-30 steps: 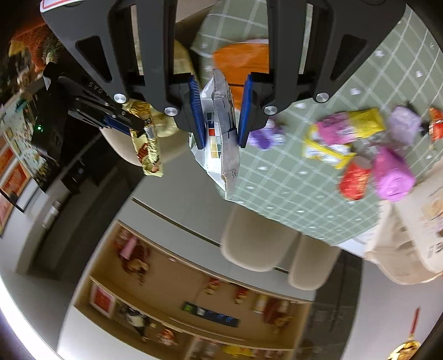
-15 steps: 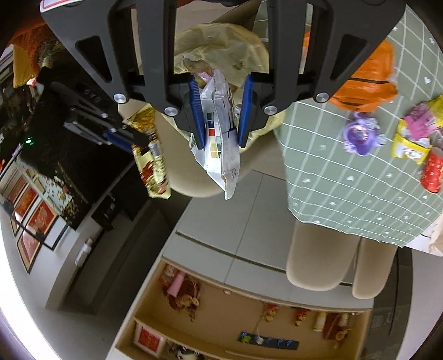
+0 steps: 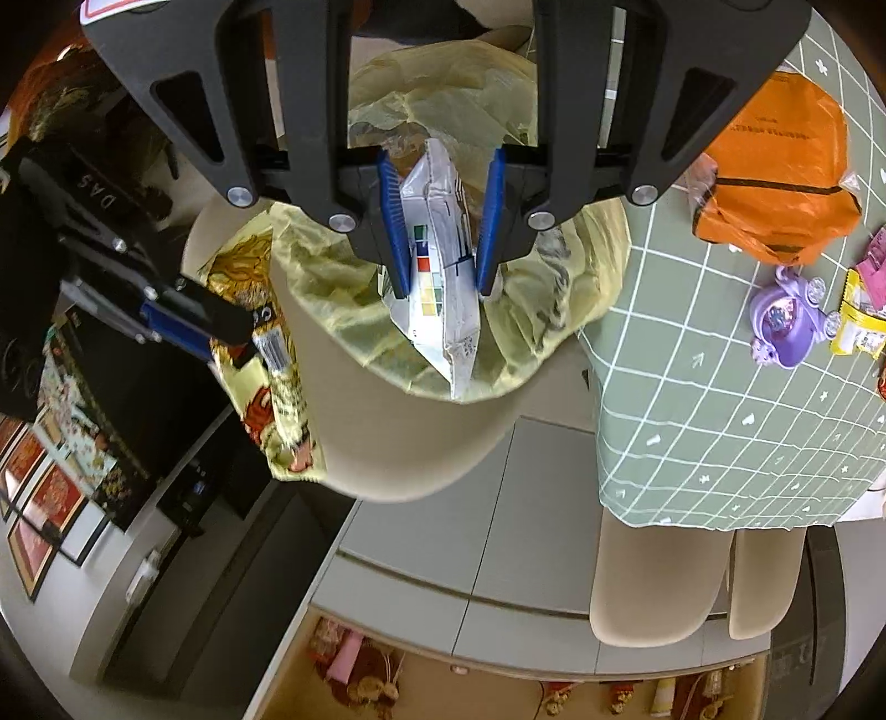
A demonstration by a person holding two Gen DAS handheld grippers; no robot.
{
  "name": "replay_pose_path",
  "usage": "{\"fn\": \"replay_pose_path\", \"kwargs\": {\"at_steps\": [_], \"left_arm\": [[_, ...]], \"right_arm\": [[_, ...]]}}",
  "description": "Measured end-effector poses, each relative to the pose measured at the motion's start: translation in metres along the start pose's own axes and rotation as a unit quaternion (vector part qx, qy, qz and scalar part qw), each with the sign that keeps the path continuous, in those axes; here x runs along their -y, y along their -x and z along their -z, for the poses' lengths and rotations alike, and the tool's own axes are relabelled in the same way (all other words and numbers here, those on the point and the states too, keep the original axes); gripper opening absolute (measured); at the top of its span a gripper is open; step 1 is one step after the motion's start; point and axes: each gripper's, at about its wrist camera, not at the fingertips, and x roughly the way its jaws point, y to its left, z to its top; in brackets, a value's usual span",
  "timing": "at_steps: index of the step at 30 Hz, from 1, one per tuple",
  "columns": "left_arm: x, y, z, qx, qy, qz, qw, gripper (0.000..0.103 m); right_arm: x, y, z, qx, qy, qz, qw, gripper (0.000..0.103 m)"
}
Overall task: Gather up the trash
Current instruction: 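Open both grippers to drop the carton and snack bag into the bag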
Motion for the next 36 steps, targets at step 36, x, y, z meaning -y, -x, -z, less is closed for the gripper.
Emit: {"fn": "replay_pose_path", "kwargs": {"at_steps": [36], "left_arm": [[-0.040, 0.027, 0.032, 0.030, 0.096, -0.087, 0.9912, 0.053]], "right_arm": [[-0.006, -0.142, 0.065, -0.205, -0.022, -0.037, 0.978, 0.025]]}}
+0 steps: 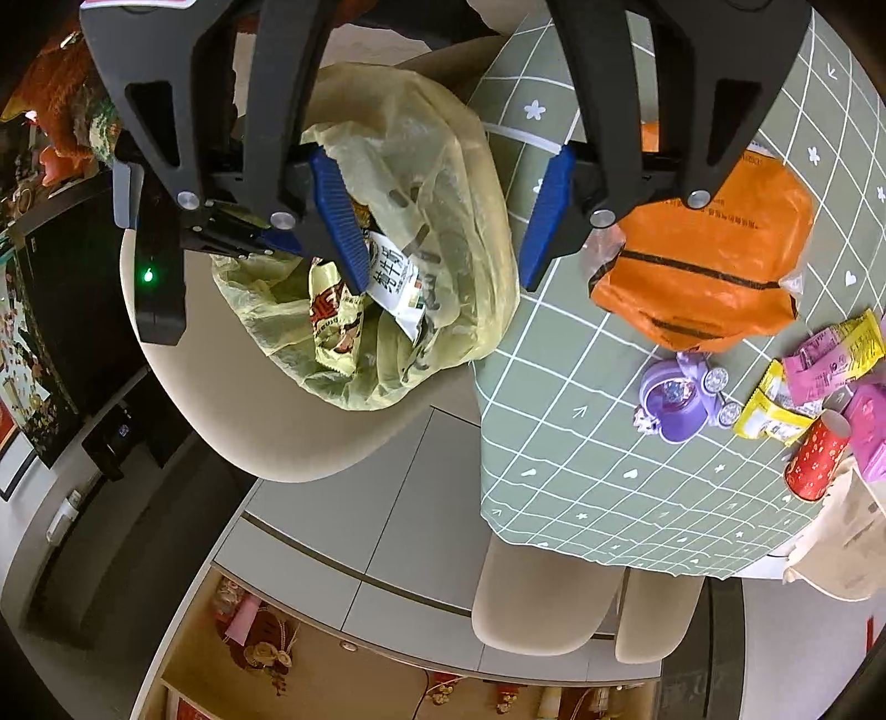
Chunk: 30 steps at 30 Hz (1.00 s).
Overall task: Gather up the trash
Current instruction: 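Open both grippers to drop the carton and snack bag into the bag, then move both grippers back toward the table to the red snack packet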
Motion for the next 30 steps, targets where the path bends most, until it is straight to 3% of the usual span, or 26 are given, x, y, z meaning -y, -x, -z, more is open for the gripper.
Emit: {"fn": "replay_pose_path", "kwargs": {"at_steps": [2, 5, 17, 23, 30], "left_arm": [[-0.002, -0.001, 0.001, -0.003, 0.003, 0.002, 1.0000, 0.053], [-0.007, -0.003, 0.002, -0.005, 0.009, 0.007, 0.9999, 0.053], [-0.035, -0.002, -0.001, 0.004, 0.031, 0.018, 0.9993, 0.053], [-0.065, 0.020, 0.001, 0.036, 0.038, -0.005, 0.9986, 0.053], [-0.134, 0.046, 0.013, 0.051, 0.081, -0.049, 0.9942, 0.053]], "right_arm": [[0.002, 0.005, 0.001, 0.008, -0.013, 0.003, 1.000, 0.026], [0.004, 0.017, 0.001, 0.026, -0.025, 0.002, 0.999, 0.040], [-0.012, 0.082, 0.000, 0.115, -0.031, -0.001, 0.993, 0.043], [-0.040, 0.096, -0.008, 0.154, -0.032, -0.019, 0.987, 0.043], [-0.078, 0.078, -0.017, 0.144, -0.023, -0.036, 0.989, 0.043]]}}
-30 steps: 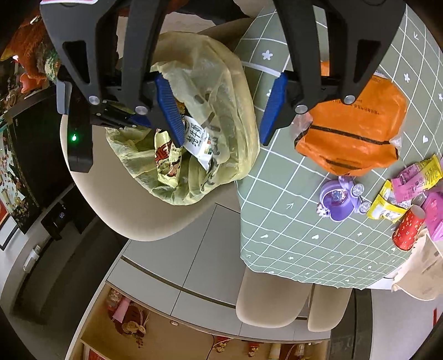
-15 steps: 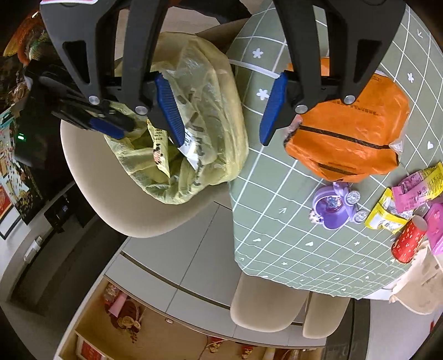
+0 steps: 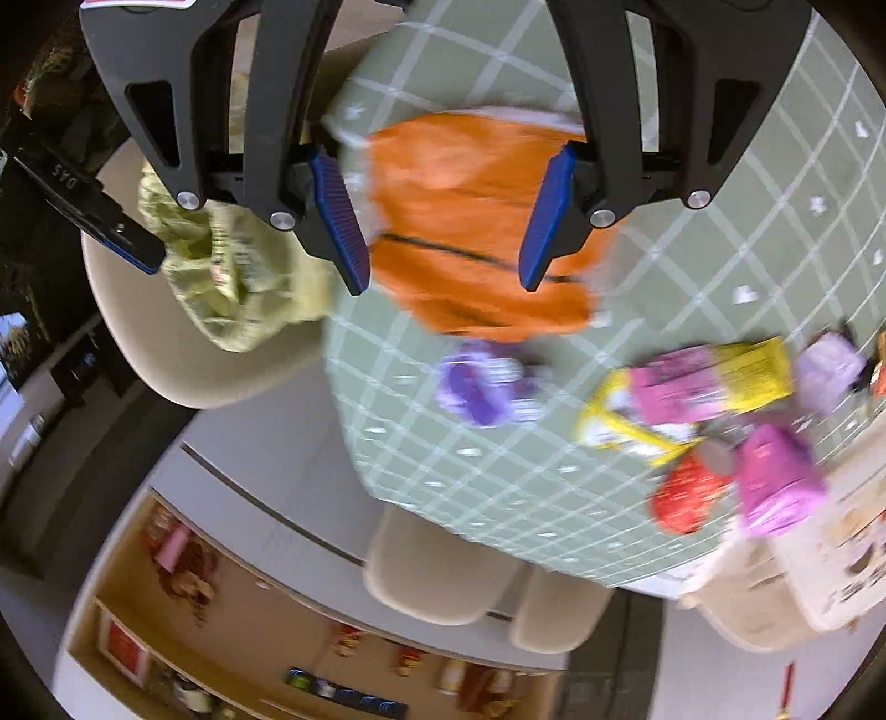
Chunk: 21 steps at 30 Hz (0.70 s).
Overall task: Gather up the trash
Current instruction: 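Move both grippers back toward the table to the red snack packet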
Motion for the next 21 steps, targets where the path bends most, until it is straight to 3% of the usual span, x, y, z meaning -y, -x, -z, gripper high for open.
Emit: {"fn": "replay_pose_path", "kwargs": {"at_steps": [5, 8, 14, 18, 21], "left_arm": [[-0.071, 0.018, 0.001, 0.014, 0.034, -0.056, 0.9977, 0.053], [-0.128, 0.031, 0.004, 0.021, 0.078, -0.099, 0.9918, 0.053], [-0.248, 0.056, 0.008, 0.044, 0.205, -0.162, 0.9642, 0.053], [-0.323, 0.065, 0.003, 0.071, 0.288, -0.193, 0.9354, 0.053], [-0.360, 0.063, -0.001, 0.078, 0.334, -0.191, 0.9198, 0.053]], "right_arm": [[-0.041, -0.025, 0.003, -0.019, 0.019, -0.012, 1.000, 0.043], [-0.068, -0.040, 0.005, -0.032, 0.033, -0.017, 0.999, 0.043], [-0.115, -0.061, 0.003, -0.040, 0.048, -0.019, 0.998, 0.043], [-0.135, -0.070, 0.004, -0.051, 0.055, -0.006, 0.997, 0.043], [-0.144, -0.075, 0.007, -0.064, 0.067, 0.008, 0.996, 0.043]]}}
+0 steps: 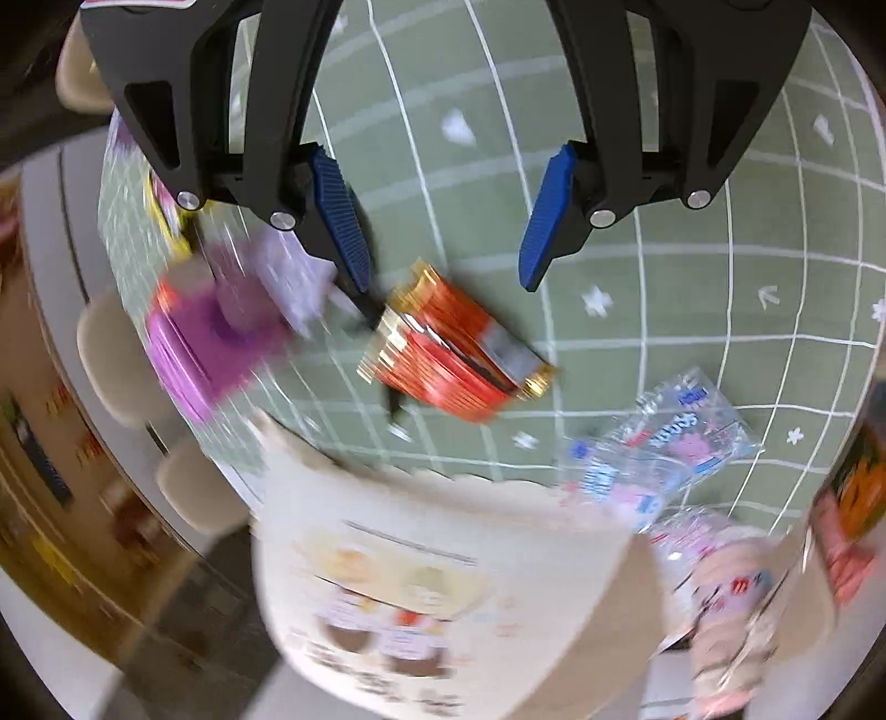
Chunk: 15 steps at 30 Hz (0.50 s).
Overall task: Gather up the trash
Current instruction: 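Move both grippers back toward the table to the red snack packet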
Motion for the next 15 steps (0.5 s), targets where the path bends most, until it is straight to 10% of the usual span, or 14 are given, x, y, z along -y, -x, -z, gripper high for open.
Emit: {"fn": "replay_pose_path", "kwargs": {"at_steps": [10, 15], "left_arm": [[-0.001, -0.049, -0.022, -0.012, 0.024, -0.023, 0.9994, 0.053], [0.007, -0.049, -0.017, -0.013, -0.016, -0.025, 0.9995, 0.024]], "right_arm": [[-0.013, -0.001, 0.001, -0.017, 0.015, 0.038, 0.999, 0.043], [-0.011, -0.005, -0.002, -0.020, 0.012, 0.037, 0.999, 0.043]]}}
